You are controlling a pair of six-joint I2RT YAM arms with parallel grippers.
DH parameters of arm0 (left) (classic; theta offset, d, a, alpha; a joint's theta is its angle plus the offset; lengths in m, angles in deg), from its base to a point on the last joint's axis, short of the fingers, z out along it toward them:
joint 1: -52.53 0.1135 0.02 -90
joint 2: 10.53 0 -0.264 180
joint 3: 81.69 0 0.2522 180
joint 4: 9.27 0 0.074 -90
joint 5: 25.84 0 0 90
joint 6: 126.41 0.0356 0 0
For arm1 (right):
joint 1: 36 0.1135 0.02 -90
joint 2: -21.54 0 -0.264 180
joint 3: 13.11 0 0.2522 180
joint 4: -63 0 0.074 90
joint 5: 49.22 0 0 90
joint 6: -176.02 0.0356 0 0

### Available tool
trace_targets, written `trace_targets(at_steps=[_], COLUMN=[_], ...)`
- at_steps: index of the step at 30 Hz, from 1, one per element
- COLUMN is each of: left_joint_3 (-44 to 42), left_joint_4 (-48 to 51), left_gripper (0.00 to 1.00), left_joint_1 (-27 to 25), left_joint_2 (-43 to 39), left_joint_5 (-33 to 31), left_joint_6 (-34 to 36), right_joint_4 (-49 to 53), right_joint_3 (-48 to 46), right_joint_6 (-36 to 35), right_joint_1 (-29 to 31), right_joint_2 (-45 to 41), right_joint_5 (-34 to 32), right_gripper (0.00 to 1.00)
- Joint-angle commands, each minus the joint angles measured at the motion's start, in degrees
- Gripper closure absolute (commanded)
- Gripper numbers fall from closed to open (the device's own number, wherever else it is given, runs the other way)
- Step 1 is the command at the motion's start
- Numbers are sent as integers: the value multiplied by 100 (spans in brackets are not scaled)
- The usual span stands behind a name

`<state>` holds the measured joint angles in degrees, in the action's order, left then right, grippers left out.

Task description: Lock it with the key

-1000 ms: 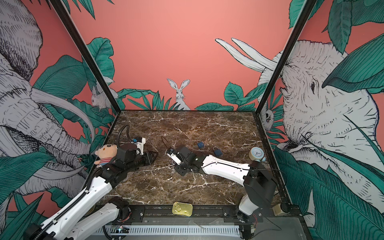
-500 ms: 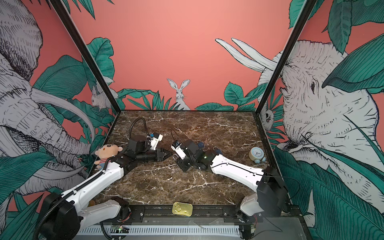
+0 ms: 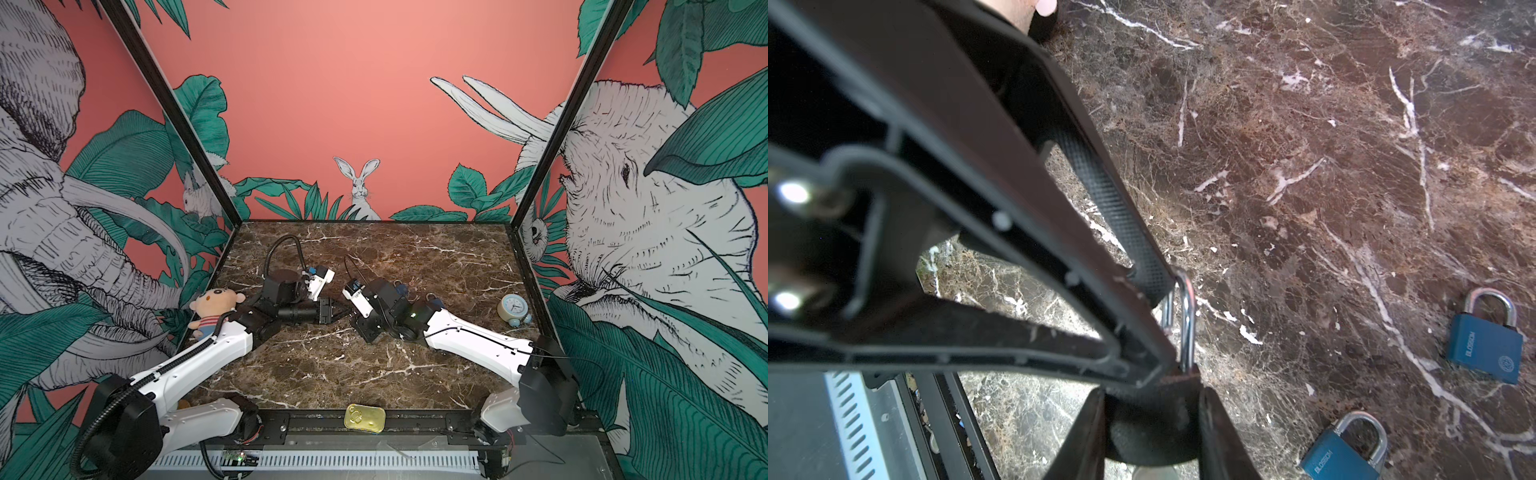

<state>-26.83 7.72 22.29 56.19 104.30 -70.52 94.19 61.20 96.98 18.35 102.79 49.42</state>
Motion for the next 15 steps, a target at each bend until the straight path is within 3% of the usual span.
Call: trace_targets(at_steps=[1,9,15], left_joint_3=[65,122,131], left_joint_4=[-344,-224,-47], left_gripper=[64,61,60], left_joint_1=[-15,-17,-17], left_joint_2=[-131,-478,-274], left_joint_5=[27,-517,-617], left_joint_6=[-18,65,207], right_joint_4=[-162,-193,-226], right_joint_3=[-8,-27,9], right_joint_6=[27,38,66], right_joint_1=[-21,-29,-30], right_joint_2=[-144,-106,-83], right_joint_5=[45,88,181], right_gripper=[83,83,83])
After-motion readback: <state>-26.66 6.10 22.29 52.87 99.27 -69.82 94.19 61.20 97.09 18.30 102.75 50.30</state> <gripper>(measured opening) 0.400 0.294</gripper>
